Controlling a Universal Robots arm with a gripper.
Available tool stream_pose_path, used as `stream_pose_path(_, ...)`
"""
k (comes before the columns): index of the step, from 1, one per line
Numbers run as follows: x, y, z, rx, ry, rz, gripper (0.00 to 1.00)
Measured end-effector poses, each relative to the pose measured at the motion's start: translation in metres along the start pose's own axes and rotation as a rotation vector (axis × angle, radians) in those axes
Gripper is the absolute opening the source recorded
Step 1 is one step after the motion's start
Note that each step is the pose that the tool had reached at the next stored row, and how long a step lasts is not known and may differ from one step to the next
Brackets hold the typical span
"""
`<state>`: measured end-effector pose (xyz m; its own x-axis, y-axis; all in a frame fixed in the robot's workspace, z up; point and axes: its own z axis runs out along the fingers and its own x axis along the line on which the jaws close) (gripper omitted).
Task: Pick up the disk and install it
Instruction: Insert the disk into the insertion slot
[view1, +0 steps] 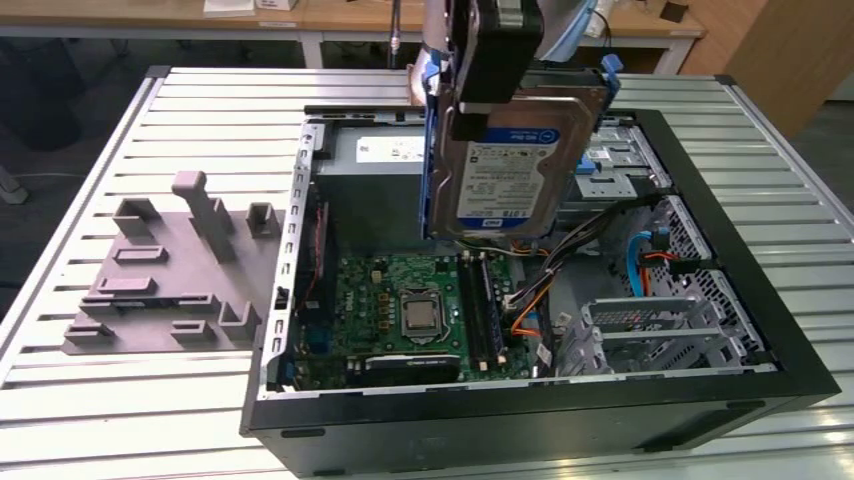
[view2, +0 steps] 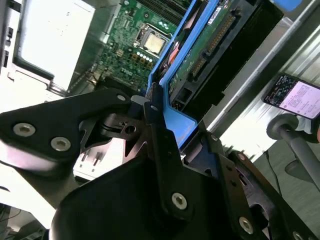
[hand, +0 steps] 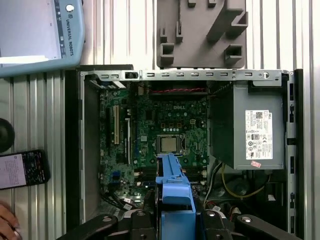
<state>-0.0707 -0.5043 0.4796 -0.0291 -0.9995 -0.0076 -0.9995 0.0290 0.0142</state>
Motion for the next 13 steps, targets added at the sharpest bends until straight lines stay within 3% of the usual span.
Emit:
stream_pose_path(8,0.0116,-0.0134,0.0008,-0.0032,-0.0014,0.000,0.36)
stream_pose_path(13,0.0124,-0.0137,0.0009,-0.0033,-0.0015,0.000,0.36)
